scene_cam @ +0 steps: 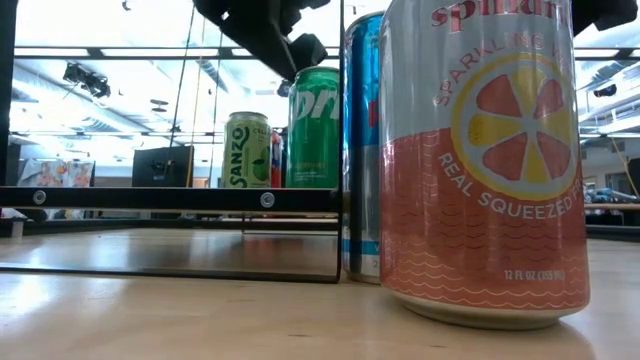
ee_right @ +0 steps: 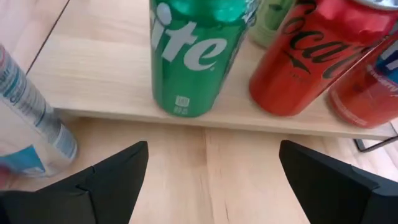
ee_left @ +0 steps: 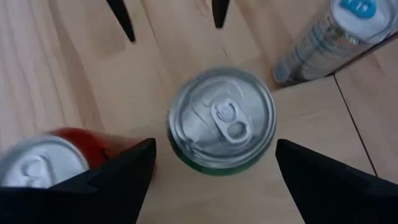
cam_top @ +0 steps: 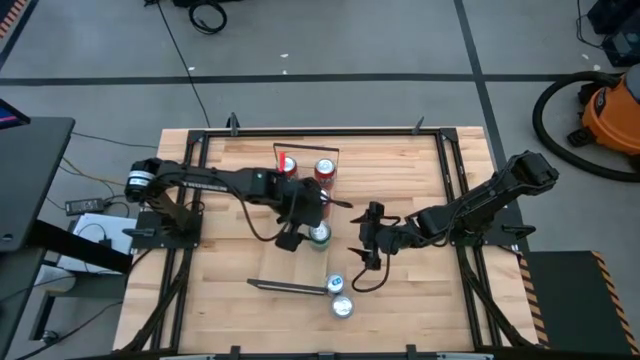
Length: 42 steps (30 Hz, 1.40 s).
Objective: Place canned beverage on shelf
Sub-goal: Put the green soda can on the shelf
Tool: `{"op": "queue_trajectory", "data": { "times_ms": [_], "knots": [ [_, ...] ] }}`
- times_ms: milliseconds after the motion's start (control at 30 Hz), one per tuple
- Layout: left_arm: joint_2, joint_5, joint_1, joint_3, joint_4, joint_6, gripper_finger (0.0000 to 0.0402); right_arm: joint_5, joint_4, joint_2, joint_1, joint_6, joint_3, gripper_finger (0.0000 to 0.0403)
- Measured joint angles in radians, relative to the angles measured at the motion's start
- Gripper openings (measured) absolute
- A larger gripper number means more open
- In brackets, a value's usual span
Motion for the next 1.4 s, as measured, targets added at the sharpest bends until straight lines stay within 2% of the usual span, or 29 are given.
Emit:
{"op": "queue_trajectory", "data": {
  "times_ms": [67,300,667,967,1267,1400],
  "knots": [
    [0.003,0.000,0.000,-0.001,-0.006,-0.005,0.0343,0.007,0.011,0.000,0.000,0.003,0.000,0.0374],
    [0.038,0.004,0.000,-0.001,-0.013,-0.021,0.0343,0.137,0.111,0.001,0.000,-0.004,0.000,0.0374],
    [0.048,0.003,-0.032,-0.001,0.047,-0.133,0.0322,0.083,-0.004,0.001,0.000,-0.004,0.000,0.0374],
    [0.054,-0.024,-0.040,-0.001,0.074,-0.221,0.0320,0.034,-0.004,0.001,0.000,-0.009,0.000,0.0374],
    [0.054,-0.044,-0.047,-0.001,0.052,-0.229,0.0319,-0.022,0.223,0.126,-0.047,-0.107,0.000,0.0374],
    [0.047,-0.095,-0.048,0.001,0.022,-0.256,0.0319,-0.033,0.287,0.164,-0.074,-0.109,0.000,0.0374]
  ]
}}
